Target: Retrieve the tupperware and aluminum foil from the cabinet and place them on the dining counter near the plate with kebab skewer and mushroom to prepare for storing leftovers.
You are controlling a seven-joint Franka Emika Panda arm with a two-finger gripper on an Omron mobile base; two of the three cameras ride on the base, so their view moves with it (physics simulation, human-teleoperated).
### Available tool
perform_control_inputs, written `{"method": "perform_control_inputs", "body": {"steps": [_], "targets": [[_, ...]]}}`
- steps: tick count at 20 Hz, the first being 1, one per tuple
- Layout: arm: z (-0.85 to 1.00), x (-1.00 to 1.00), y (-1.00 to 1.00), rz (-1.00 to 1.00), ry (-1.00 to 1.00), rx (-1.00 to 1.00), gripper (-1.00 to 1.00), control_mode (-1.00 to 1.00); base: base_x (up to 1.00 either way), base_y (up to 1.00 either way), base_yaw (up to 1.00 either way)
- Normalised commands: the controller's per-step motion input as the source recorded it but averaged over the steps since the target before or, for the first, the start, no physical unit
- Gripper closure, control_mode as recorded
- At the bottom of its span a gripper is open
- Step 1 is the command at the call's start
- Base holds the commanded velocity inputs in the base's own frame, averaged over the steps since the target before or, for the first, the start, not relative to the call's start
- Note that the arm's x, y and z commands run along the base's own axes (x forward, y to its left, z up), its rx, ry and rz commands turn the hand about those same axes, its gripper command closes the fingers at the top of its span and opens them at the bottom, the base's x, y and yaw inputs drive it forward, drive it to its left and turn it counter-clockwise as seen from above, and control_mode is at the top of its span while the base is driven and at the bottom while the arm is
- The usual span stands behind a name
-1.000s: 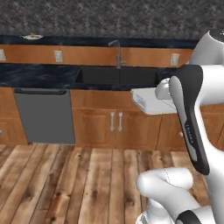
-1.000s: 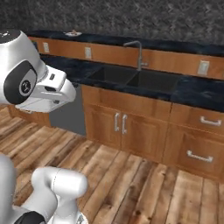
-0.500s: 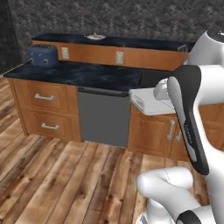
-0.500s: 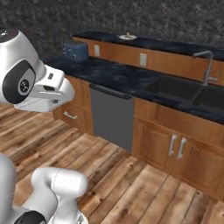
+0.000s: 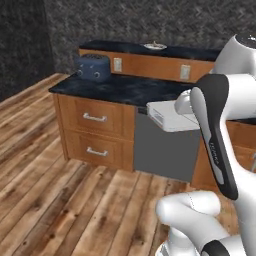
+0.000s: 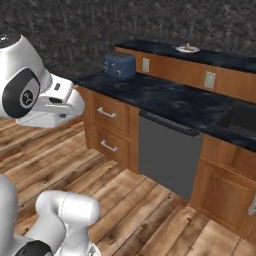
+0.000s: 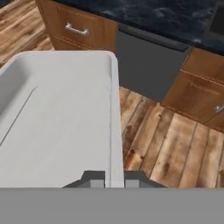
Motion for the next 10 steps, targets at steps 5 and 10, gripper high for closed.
{"method": "perform_control_inputs", "body": {"steps": [5, 10], "targets": [[0.00, 0.00, 0.00, 0.00, 0.00, 0.00, 1.00, 1.00, 1.00, 1.00, 0.00], [0.00, 0.00, 0.00, 0.00, 0.00, 0.00, 1.00, 1.00, 1.00, 1.00, -0.07]]}}
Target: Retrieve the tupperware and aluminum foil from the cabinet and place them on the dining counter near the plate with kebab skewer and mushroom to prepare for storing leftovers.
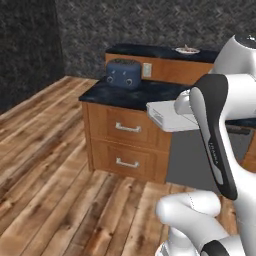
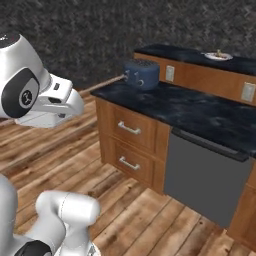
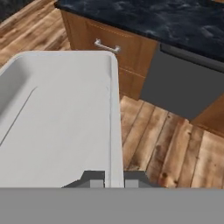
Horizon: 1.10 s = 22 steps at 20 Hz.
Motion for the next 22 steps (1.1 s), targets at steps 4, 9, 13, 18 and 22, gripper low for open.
{"method": "perform_control_inputs", "body": {"steps": [4, 9, 13, 18, 22], "targets": [[0.00, 0.00, 0.00, 0.00, 0.00, 0.00, 1.00, 1.00, 1.00, 1.00, -0.13], [0.00, 0.00, 0.00, 0.00, 0.00, 0.00, 1.00, 1.00, 1.00, 1.00, -0.18], [0.00, 0.00, 0.00, 0.00, 0.00, 0.00, 1.00, 1.00, 1.00, 0.96, -0.29], [0.00, 0.00, 0.00, 0.00, 0.00, 0.00, 1.00, 1.00, 1.00, 1.00, -0.43], [0.00, 0.00, 0.00, 0.00, 0.00, 0.00, 1.00, 1.00, 0.95, 1.00, -0.54]]}}
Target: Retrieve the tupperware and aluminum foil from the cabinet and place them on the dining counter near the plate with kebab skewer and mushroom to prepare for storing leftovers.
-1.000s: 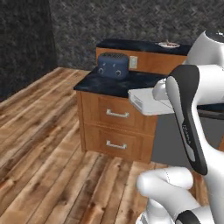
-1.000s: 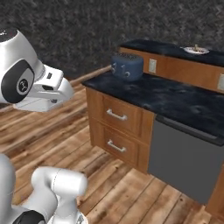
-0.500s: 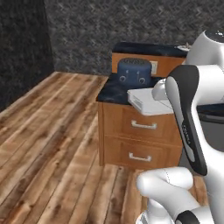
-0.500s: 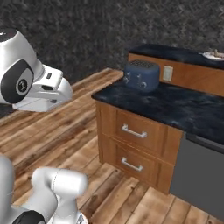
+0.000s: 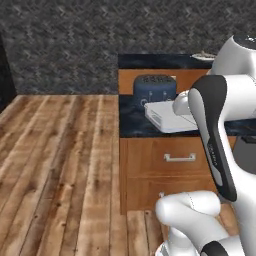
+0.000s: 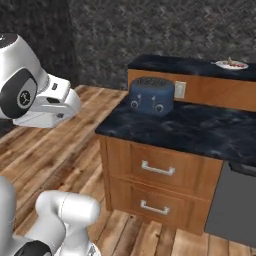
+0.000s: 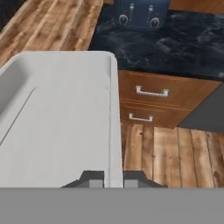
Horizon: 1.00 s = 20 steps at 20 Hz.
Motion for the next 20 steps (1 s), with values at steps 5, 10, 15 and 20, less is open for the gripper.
{"method": "perform_control_inputs", "body": {"steps": [5, 10, 15, 20], "targets": [[0.00, 0.00, 0.00, 0.00, 0.00, 0.00, 1.00, 1.00, 0.85, 1.00, -0.52], [0.00, 0.00, 0.00, 0.00, 0.00, 0.00, 1.00, 1.00, 0.68, 1.00, -0.44], [0.00, 0.00, 0.00, 0.00, 0.00, 0.00, 1.00, 1.00, 0.71, 1.00, -0.42], [0.00, 0.00, 0.00, 0.00, 0.00, 0.00, 1.00, 1.00, 0.75, 1.00, -0.46]]}}
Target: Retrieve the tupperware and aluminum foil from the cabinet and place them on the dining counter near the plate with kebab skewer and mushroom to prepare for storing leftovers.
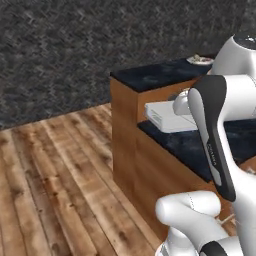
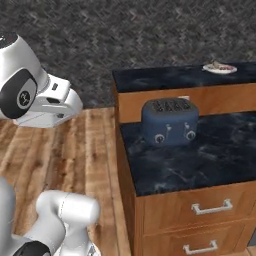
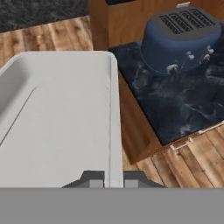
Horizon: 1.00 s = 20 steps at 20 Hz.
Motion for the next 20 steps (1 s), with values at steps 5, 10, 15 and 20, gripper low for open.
{"method": "perform_control_inputs", "body": {"steps": [5, 10, 15, 20], "targets": [[0.00, 0.00, 0.00, 0.00, 0.00, 0.00, 1.00, 1.00, 0.76, 1.00, -0.49], [0.00, 0.00, 0.00, 0.00, 0.00, 0.00, 1.00, 1.00, 0.66, 1.00, -0.52], [0.00, 0.00, 0.00, 0.00, 0.00, 0.00, 1.00, 1.00, 0.53, 1.00, -0.50], [0.00, 0.00, 0.00, 0.00, 0.00, 0.00, 1.00, 1.00, 0.50, 1.00, -0.48]]}}
